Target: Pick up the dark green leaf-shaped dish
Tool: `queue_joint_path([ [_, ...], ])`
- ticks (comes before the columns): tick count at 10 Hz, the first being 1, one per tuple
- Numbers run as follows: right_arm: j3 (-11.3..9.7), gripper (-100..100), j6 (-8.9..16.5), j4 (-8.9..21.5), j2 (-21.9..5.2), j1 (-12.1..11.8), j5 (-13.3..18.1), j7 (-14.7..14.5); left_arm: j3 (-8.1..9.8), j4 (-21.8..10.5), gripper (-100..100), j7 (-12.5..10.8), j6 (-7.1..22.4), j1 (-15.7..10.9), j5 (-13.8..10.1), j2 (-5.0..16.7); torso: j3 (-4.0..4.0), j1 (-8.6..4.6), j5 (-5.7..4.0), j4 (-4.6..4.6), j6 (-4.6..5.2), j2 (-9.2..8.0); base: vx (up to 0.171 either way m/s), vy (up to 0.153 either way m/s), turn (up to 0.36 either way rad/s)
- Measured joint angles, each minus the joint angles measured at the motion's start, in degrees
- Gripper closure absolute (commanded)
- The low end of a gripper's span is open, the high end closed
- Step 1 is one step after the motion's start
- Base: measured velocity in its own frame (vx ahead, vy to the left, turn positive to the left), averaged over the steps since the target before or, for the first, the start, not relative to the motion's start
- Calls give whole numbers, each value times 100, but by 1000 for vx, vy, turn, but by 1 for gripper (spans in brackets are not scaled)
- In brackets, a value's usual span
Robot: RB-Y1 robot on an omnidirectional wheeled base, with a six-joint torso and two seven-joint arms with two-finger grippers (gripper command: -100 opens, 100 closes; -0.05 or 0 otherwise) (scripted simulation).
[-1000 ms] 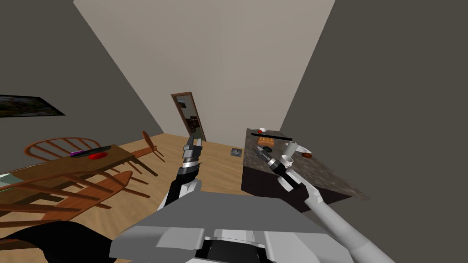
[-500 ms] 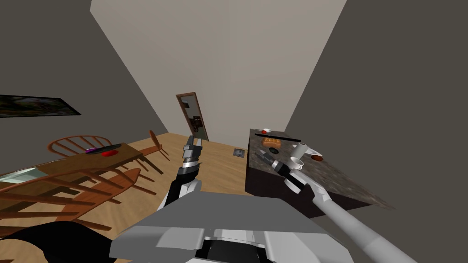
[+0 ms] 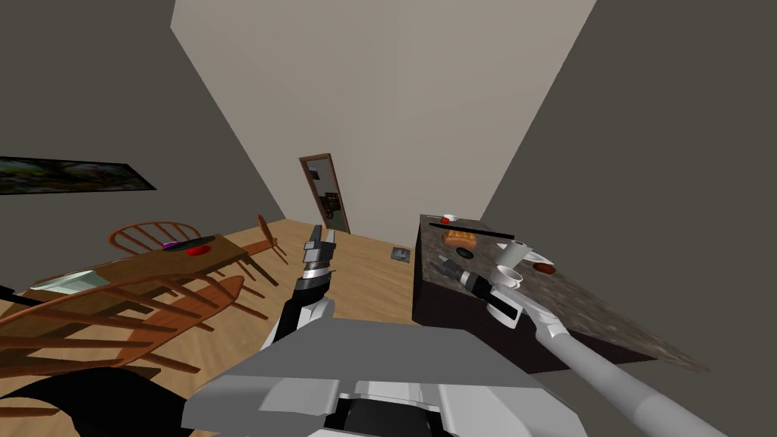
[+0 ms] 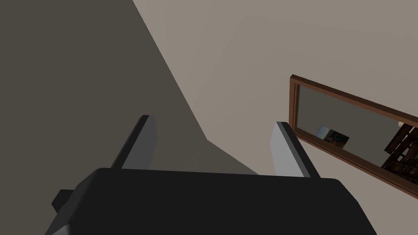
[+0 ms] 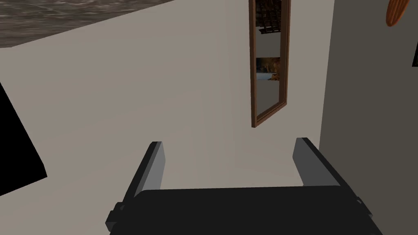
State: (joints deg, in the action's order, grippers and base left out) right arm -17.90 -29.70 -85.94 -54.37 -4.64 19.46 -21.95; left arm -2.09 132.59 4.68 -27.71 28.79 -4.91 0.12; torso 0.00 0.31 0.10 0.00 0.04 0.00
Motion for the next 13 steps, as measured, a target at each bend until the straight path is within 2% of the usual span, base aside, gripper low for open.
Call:
queue_joint_path([
  [1, -70, -100, 7, 96, -193, 4, 72, -40, 0, 0, 0, 0, 0, 0, 0, 0, 3, 3, 0, 1, -2, 6, 36, 80, 37],
  [2, -118, -100, 0, 208, -274, 12, 120, -85, 0, 0, 0, 0, 0, 0, 0, 0, 4, -5, -1, 2, 0, 5, 45, 94, 84],
  [8, -400, -100, -264, 1151, -1035, 58, 429, -350, 1, 0, 0, 0, 0, 0, 0, 0, 6, -17, -4, 3, 0, 10, 54, 65, 74],
  [9, -502, -100, -348, 1496, -1109, 161, 517, -410, 0, 0, 0, 0, 0, 0, 0, 0, 9, -15, -4, 3, -3, 15, 58, 49, 48],
  [12, -545, -100, -311, 1578, -1574, -33, 596, -466, 1, 0, 0, 0, 0, 1, 0, 1, 7, -22, -4, 3, 1, 12, 71, 36, 81],
  [13, -570, -100, -341, 1711, -1751, -84, 639, -508, 1, 0, 0, 0, 0, 1, 0, 1, 11, -25, -5, 4, -1, 19, 72, 23, 70],
])
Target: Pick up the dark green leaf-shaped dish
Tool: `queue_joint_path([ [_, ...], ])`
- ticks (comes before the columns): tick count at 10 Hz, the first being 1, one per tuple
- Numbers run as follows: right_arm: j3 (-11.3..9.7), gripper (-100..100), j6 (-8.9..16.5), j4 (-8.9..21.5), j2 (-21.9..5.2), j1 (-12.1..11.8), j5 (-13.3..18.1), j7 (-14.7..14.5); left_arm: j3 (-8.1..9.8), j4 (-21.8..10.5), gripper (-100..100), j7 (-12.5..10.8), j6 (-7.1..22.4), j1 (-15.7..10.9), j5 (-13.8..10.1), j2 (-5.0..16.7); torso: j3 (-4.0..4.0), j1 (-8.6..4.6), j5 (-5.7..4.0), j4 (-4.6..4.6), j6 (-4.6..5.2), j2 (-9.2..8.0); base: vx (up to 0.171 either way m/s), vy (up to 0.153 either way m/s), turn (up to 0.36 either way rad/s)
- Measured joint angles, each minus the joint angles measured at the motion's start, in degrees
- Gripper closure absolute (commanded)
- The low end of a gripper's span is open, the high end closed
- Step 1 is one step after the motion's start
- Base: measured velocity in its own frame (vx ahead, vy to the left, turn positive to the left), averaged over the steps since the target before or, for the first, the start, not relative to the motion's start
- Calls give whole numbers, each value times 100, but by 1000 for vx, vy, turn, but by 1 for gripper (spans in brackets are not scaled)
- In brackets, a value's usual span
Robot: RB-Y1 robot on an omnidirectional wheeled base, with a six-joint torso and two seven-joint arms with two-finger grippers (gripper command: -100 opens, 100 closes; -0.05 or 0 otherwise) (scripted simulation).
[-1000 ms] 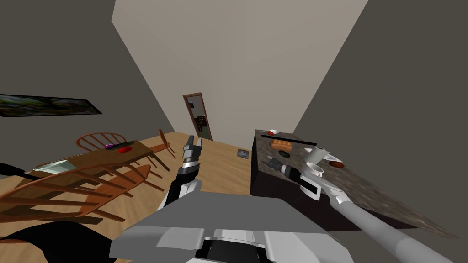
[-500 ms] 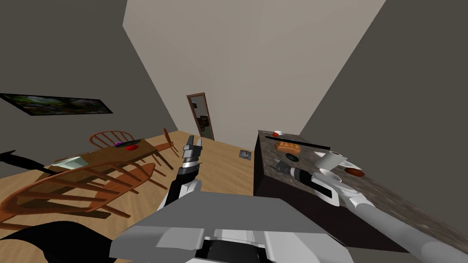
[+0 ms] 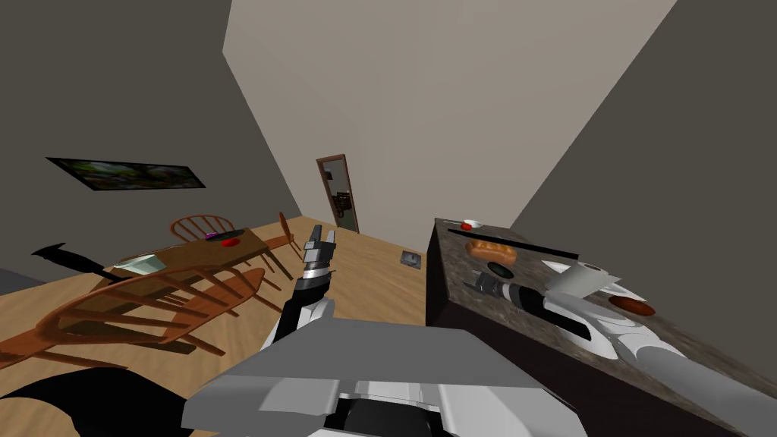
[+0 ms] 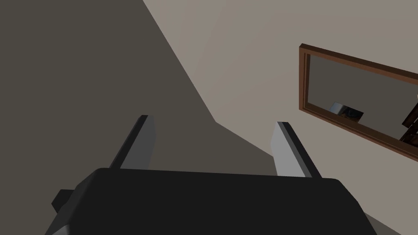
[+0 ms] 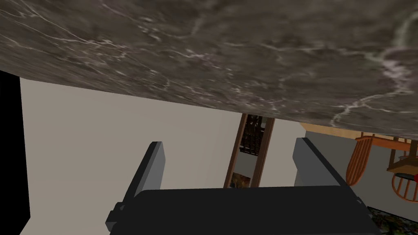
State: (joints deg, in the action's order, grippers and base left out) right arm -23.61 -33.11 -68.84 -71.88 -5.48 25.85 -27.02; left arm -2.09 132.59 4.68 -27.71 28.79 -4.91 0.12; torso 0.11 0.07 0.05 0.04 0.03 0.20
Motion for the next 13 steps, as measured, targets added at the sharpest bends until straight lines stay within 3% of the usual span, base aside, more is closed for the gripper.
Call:
queue_joint_path([
  [3, -103, -100, -85, 384, -310, -39, 111, -82, 0, 0, 0, 0, 0, 0, 0, 0, -2, -4, -2, 0, 1, -5, 71, 20, 99],
  [4, -81, -100, -51, 381, -517, -232, 108, -110, 0, 0, 0, 0, 0, 0, 0, 0, -1, -4, -1, 0, 1, -2, 71, 1, 40],
  [5, -169, -100, -125, 651, -509, -93, 184, -135, 0, 0, 0, 0, 0, 0, 0, 0, 0, -9, -4, 1, 1, -2, 79, 2, 113],
  [6, -225, -100, -188, 881, -574, -119, 245, -195, 0, 0, 0, 0, 0, 0, 0, 0, 0, -11, -4, 1, 0, 0, 64, -5, 53],
  [7, -224, -100, -174, 874, -692, -206, 244, -205, 1, 0, 0, 0, 0, 0, 0, 0, -2, -11, -3, 0, 2, -5, 77, 2, 106],
  [8, -179, -100, -98, 816, -867, -465, 212, -246, 0, 0, 0, 0, 0, 0, 0, 0, -2, -9, -3, 0, 1, -4, 57, -4, 52],
  [11, -340, -100, -207, 1243, -939, -368, 354, -271, 0, 0, 0, 0, 0, 0, 0, 0, -10, -15, -5, -3, 1, -18, 45, -17, 94],
  [13, -480, -100, -248, 1501, -1296, -561, 446, -235, 1, 0, 0, 0, 0, 1, 0, 1, 5, -22, -5, 2, 0, 8, 116, -45, 127],
])
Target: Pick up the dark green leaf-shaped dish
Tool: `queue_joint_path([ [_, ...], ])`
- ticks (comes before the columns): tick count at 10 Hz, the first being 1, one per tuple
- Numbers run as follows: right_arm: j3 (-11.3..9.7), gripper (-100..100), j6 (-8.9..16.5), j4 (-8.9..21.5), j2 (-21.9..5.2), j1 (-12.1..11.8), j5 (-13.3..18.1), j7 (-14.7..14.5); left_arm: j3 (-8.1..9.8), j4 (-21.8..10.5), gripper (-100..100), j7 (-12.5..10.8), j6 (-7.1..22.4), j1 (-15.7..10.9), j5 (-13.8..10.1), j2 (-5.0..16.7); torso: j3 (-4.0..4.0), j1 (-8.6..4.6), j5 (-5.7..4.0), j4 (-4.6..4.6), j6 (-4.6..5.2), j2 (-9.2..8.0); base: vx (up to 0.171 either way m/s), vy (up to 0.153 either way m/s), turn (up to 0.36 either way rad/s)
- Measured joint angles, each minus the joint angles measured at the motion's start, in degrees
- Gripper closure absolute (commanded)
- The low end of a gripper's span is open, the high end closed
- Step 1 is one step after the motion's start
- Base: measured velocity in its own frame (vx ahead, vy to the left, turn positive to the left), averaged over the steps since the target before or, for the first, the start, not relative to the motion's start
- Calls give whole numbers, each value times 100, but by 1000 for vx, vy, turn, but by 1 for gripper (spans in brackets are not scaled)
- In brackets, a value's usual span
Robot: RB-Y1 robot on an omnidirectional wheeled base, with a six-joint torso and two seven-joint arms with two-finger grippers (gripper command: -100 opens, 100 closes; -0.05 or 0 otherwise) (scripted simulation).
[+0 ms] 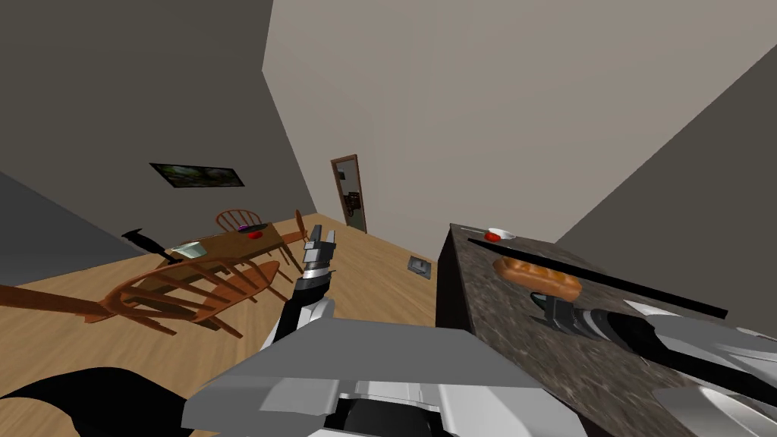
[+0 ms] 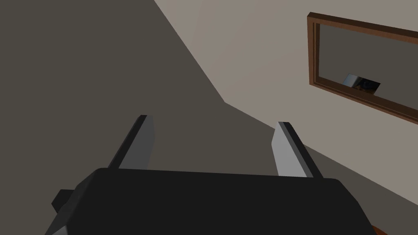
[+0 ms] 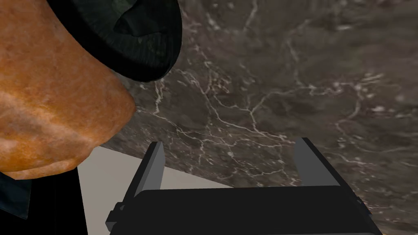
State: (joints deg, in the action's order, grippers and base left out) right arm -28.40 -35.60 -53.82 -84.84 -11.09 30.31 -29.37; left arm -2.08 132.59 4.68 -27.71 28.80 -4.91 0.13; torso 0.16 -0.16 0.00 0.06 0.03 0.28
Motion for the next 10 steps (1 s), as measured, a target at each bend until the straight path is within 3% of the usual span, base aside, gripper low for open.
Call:
queue_joint_path([
  [1, -141, -100, -202, 492, 18, 138, 151, -31, 0, 0, 0, 0, 0, 0, 0, 0, 3, -6, -4, 2, 0, 4, 69, -44, 39],
  [3, -86, -100, -102, 315, -139, -161, 65, -70, 0, 0, 0, 0, 0, 0, 0, 0, -14, 6, -2, -5, 3, -26, 18, -20, 30],
  [4, -143, -100, -86, 398, -165, -201, 113, -56, 0, 0, 0, 0, 0, -1, 0, 0, -17, 6, -1, -6, 1, -30, 51, -44, 131],
  [6, -174, -100, -27, 377, -385, -576, 76, -39, 0, 0, 0, 0, 0, 0, 0, 0, -11, -8, -4, -4, 1, -20, 53, -72, 70],
  [8, -302, -100, -132, 630, -356, -644, 173, -21, 0, 0, 0, 0, 0, 0, 0, 0, -14, -14, -6, -5, 2, -25, 25, -54, 37],
  [9, -308, 0, -158, 644, -360, -650, 175, -17, 0, 0, 0, 0, 0, -1, 0, 0, -17, -1, -5, -6, 2, -31, 3, -7, 0],
  [10, -307, -100, -155, 642, -359, -649, 175, -17, 0, 0, 0, 0, 0, -1, 0, 0, -20, 10, -2, -8, 3, -36, 21, -23, 77],
])
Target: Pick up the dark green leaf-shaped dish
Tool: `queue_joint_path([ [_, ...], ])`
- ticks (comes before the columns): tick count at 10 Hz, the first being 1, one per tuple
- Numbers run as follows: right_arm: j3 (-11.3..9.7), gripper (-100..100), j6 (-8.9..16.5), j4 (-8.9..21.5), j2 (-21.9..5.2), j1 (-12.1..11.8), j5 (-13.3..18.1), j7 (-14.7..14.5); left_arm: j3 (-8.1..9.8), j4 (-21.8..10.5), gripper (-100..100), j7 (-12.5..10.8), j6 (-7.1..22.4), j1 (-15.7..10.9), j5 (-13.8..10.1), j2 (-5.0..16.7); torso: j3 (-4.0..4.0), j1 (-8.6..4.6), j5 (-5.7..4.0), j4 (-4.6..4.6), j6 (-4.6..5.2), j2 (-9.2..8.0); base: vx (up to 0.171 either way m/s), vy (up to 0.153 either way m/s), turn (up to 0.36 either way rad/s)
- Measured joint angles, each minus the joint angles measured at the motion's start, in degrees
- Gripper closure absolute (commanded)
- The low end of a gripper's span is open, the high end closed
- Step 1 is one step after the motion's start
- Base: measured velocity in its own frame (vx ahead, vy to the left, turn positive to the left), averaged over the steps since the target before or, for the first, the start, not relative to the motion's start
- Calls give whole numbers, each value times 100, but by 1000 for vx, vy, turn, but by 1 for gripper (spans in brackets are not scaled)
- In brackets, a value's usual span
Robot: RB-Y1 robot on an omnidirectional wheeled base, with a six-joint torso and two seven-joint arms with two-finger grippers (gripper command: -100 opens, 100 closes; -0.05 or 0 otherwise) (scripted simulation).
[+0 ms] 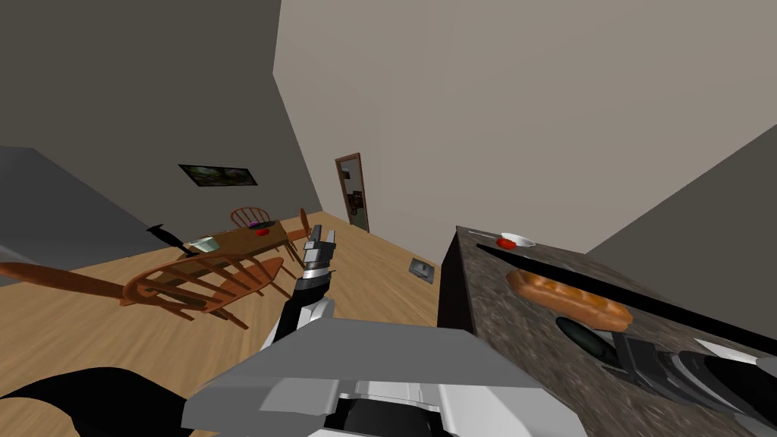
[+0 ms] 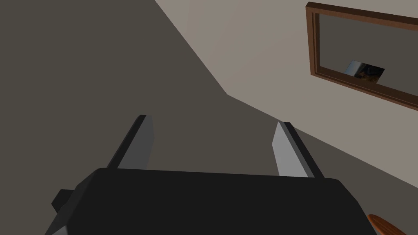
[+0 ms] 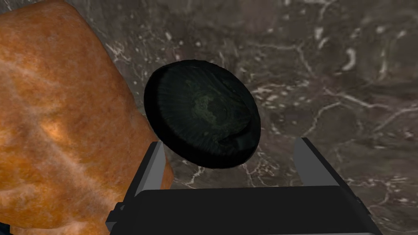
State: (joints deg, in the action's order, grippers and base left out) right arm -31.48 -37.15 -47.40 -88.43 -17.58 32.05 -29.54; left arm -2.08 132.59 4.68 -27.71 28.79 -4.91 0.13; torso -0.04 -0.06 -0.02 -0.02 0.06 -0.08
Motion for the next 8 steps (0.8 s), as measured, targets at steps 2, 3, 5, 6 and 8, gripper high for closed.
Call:
queue_joint_path([
  [2, 4, -100, 164, -22, 178, -82, 3, -53, 0, 0, 0, 0, 0, 0, 0, 0, 6, -9, -2, 2, -2, 10, 30, -30, 49],
  [3, 3, 100, 201, -36, 184, -89, 3, -49, 0, 0, 0, 0, 0, 0, 0, 0, 4, -3, 0, 2, 0, 6, 0, 0, 0],
  [5, 0, 100, 190, -36, 185, -90, 3, -48, 0, 0, 0, 0, 0, 0, 0, 0, -1, 4, 2, -1, -2, 0, 0, 0, 0],
  [6, 2, 100, 193, -35, 183, -88, 3, -48, 0, 0, 0, 0, 0, 0, 0, 0, -2, 5, 1, -1, 0, -2, 0, 0, 0],
  [8, 3, 0, 194, -35, 182, -88, 3, -49, 0, 0, 0, 0, 0, 0, 0, 0, -2, 6, 1, -1, 0, -4, 0, 0, 0],
])
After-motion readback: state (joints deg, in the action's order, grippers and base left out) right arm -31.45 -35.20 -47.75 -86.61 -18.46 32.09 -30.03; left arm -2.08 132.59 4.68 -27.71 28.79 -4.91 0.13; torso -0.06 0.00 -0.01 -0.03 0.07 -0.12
